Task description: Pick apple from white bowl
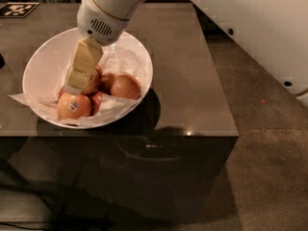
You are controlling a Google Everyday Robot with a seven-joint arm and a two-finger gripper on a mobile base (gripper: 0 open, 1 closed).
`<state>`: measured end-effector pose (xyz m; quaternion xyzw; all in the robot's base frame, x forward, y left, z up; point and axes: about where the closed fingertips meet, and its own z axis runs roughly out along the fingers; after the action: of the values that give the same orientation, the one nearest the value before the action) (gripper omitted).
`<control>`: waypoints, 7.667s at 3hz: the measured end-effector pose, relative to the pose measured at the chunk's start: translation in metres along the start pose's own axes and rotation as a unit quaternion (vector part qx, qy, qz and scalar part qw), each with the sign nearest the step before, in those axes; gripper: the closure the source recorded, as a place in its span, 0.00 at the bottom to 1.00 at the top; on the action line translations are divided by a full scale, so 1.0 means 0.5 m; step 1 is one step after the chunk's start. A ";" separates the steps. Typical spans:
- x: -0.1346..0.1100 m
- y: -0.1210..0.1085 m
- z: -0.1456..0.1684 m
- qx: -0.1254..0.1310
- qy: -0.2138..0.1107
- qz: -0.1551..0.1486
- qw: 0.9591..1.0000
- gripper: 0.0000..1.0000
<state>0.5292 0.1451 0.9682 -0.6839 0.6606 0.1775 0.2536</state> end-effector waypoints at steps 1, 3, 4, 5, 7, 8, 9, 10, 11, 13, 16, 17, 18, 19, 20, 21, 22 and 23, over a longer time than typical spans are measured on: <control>-0.006 -0.018 0.019 -0.011 0.000 0.026 1.000 0.00; 0.011 -0.014 0.051 -0.012 0.009 0.050 0.999 0.08; 0.010 -0.012 0.051 -0.010 0.008 0.049 0.999 0.00; 0.010 -0.010 0.053 -0.008 0.004 0.048 0.999 0.00; 0.015 -0.014 0.056 -0.009 0.002 0.050 0.999 0.27; 0.018 -0.017 0.056 -0.006 0.002 0.049 0.999 0.52; 0.028 -0.027 0.061 -0.001 0.002 0.033 0.999 0.75; 0.023 -0.028 0.055 -0.001 0.002 0.033 0.999 0.85; 0.023 -0.028 0.055 -0.001 0.002 0.033 0.999 0.67; 0.019 -0.032 0.060 -0.004 0.009 0.040 0.999 0.19; 0.048 -0.045 0.091 -0.006 0.019 0.052 0.998 0.19; 0.048 -0.045 0.091 -0.006 0.019 0.052 0.998 0.43; 0.048 -0.044 0.091 -0.006 0.019 0.052 0.998 0.66; 0.048 -0.045 0.090 -0.006 0.019 0.052 0.998 0.89; 0.043 -0.045 0.081 -0.006 0.019 0.052 0.998 1.00; 0.030 -0.028 0.029 0.017 0.014 0.048 0.999 1.00; 0.030 -0.022 0.000 0.030 0.010 0.045 0.999 1.00; 0.029 -0.021 -0.012 0.035 0.008 0.042 0.998 1.00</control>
Offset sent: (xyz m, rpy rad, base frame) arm 0.0242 0.0092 -0.0339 0.0106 0.1334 -0.0919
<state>0.5397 0.1300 0.9657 -0.6479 0.6963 0.1593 0.2647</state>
